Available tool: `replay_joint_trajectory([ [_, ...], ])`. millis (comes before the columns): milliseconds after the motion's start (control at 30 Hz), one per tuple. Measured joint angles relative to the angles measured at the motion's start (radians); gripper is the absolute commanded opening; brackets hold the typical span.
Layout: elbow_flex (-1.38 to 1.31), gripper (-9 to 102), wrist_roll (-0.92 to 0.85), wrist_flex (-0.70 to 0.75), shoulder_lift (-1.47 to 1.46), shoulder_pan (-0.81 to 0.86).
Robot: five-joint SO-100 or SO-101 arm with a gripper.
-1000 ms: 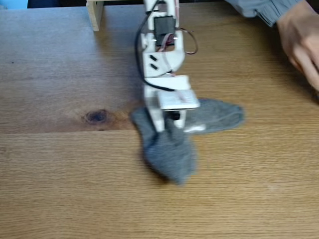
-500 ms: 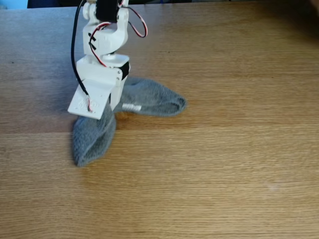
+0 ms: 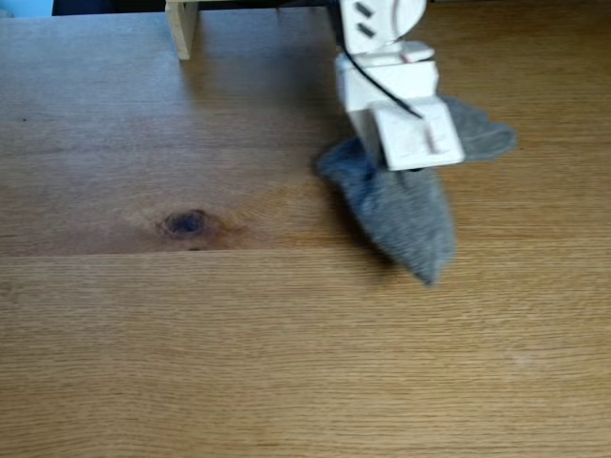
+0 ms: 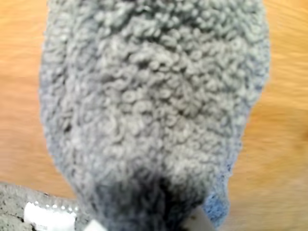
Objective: Clean the area in front of the robot
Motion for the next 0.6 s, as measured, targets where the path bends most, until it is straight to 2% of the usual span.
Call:
replay_joint_trajectory([
  [133,0.000,0,0.031,-0.109,-0.103,-0.041],
  [433,0.002,0,-0.094,-0.673,-0.422,-0.003],
  [600,0.002,0,-0.187,-0.913,-0.499,0.054],
])
